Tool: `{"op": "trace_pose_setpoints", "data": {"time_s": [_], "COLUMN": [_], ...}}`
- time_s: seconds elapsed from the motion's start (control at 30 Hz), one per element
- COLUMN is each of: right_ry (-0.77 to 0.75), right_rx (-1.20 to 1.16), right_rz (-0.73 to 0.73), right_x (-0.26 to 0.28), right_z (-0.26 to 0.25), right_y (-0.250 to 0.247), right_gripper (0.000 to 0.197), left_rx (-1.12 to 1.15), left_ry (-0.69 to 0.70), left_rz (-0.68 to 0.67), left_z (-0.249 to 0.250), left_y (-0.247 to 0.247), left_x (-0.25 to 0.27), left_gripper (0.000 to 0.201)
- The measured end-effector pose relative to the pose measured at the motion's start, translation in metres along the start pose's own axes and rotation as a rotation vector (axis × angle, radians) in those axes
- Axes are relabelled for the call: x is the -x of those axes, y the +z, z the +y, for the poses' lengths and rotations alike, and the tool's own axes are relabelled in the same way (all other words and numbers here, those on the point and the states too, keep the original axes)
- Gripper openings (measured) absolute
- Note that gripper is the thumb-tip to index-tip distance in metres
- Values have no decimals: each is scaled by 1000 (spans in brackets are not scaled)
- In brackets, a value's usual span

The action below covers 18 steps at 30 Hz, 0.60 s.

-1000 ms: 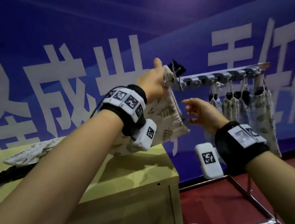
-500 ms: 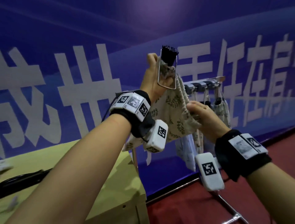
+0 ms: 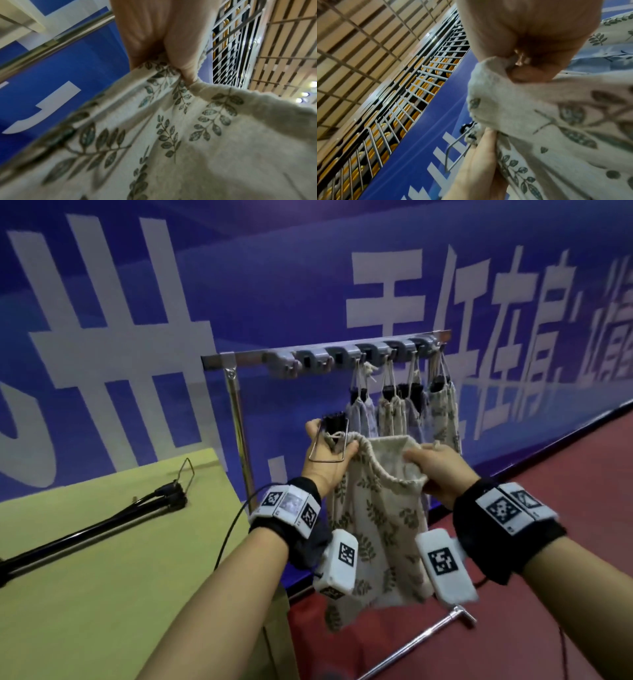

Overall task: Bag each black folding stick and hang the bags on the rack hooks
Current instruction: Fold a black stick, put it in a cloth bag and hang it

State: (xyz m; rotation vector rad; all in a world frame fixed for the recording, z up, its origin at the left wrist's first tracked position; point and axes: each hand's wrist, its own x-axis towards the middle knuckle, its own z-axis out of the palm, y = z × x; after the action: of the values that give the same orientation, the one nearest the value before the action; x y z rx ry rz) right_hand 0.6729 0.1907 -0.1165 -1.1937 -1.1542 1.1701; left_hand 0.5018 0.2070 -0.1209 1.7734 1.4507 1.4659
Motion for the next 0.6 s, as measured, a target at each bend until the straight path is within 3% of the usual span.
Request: {"op": "trace_pose_setpoints", "data": {"time_s": [0.13,0.23,0.3,0.43,0.5,0.6], "right_ry": [-68,-125,-94,-9,35,98], "right_rx": [165,263,339,509,514,385], "right_rz": [54,82,19,-30,-92,-151], "right_x": [-1,-8,-10,-7,-6,-2], "right_z": [20,29,33,34,33,27], "right_y": [19,31,42,60,65,67], "right_gripper": [9,14,14,42,40,23], "left_rx": [-67,-118,-108,-126,-140,-240], "left_ry": [-95,-195,-206,-200,-223,-221], "left_rz": [-111,-192,-285,-358,-388,-435], "left_z": [-32,-47,-49,-47,-51,-51], "left_y": [7,14,17,20,16,10], "left_x": [6,2,4,12,14,14], "left_gripper": [37,38,51,35,53,50]}}
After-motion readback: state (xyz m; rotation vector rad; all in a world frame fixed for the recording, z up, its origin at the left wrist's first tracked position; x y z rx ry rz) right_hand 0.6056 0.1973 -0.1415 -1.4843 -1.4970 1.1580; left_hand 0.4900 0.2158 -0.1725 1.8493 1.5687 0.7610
